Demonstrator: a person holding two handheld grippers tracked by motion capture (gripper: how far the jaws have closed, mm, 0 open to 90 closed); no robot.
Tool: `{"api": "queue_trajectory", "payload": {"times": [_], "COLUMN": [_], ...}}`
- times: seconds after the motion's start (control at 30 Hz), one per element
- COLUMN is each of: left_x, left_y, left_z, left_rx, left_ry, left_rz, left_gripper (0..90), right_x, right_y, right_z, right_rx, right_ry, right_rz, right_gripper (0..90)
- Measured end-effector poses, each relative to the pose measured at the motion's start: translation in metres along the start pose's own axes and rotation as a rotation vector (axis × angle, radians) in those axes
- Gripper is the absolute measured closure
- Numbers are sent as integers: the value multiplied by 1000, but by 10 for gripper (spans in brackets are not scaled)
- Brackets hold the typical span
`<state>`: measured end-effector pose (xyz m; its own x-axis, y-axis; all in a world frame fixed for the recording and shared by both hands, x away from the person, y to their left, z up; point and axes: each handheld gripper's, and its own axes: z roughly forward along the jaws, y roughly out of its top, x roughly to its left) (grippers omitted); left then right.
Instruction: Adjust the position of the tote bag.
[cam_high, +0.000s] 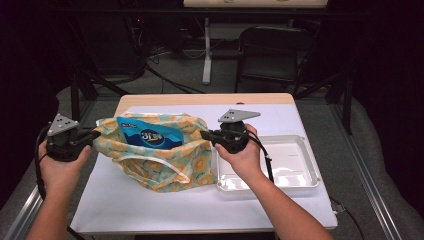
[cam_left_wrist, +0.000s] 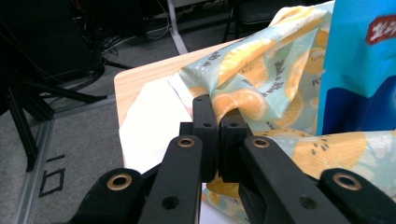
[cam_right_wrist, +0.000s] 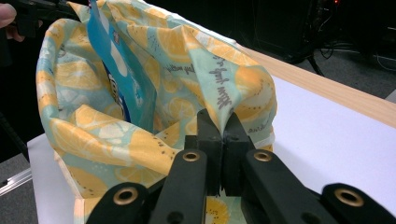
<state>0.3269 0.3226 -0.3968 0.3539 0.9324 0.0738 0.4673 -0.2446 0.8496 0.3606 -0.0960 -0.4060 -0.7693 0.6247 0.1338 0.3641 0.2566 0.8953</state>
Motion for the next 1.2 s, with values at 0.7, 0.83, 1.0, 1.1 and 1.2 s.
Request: {"api": "queue_trajectory", "payload": {"times": [0.7,0.83,1.0,1.1,1.2], "left_x": [-2,-3,-4,-4,-4], "left_y": [-21,-24,-27,-29,-31], "left_z": [12,14,16,18,19], "left_rx": [26,32,37,39,44], "left_ry": [-21,-24,-28,-30,-30], "left_rz": [-24,-28,-31,-35,-34], "left_gripper": [876,874,870,867,862], "right_x": [-2,-1,0,0,0], "right_y": [-16,-19,-24,-27,-30], "right_z": [8,11,14,17,20], "right_rx": [24,31,47,56,61], "right_ry": [6,6,5,5,4], "right_rz": [24,22,15,16,19], "right_gripper": [890,890,888,887,886]}}
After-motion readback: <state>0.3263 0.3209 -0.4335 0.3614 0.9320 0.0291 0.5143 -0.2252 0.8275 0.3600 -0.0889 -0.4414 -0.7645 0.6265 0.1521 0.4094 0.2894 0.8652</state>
